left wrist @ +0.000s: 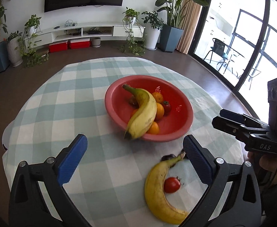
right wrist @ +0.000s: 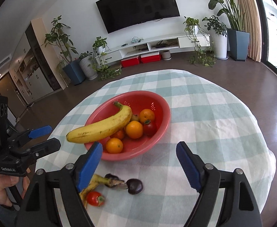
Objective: Organize fruits
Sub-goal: 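Move the left tool to the second yellow banana and close on it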
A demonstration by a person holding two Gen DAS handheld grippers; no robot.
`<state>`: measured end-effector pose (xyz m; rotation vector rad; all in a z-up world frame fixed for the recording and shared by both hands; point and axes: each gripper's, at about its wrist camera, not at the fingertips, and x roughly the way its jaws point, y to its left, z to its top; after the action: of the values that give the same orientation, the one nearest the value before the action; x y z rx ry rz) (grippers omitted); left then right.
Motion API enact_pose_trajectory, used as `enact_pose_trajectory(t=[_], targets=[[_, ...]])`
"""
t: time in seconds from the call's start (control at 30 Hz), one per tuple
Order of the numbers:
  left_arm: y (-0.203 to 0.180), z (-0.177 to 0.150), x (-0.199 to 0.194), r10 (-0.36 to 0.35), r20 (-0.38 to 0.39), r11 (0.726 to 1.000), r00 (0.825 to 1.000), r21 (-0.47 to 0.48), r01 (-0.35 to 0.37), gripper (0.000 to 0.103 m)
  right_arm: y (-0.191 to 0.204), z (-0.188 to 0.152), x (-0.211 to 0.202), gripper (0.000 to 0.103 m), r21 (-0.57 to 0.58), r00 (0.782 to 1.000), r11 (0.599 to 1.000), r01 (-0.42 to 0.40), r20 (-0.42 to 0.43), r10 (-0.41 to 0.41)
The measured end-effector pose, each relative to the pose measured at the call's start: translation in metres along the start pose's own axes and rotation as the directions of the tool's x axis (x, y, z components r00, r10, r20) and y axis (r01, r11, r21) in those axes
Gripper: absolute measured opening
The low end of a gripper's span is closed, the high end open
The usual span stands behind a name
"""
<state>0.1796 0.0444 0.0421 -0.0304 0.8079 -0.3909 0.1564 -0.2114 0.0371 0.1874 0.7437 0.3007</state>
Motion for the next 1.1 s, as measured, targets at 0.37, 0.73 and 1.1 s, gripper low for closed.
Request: enact_pose_trajectory(t=[0.37,0.73,1.1], targets=[[-0.006,-0.092,-0.026,-0.03,-0.028,0.991,0.999,-0.129,0.026,0.102,0.01,-0.091,-0.018,0.084,0.067,0.997,0.998,-0.022,-0.066,0.026],[-0.026,-0.102,-0.006,0.035,-0.126,0.995,0.991,-0.093,-0.047,0.102,0.01,-0.095,-0.022,0.084,0.038,0.999,0.999,0.027,-0.042,-0.026],[-0.03,-0.088,0.018,0.133,-0.168,0.99,0.977,-0.015,-0.138,0.101,0.007,-0.094,-0.024,0.084,0.056,1.0,0.998,0.015,-0.023,-0.014]])
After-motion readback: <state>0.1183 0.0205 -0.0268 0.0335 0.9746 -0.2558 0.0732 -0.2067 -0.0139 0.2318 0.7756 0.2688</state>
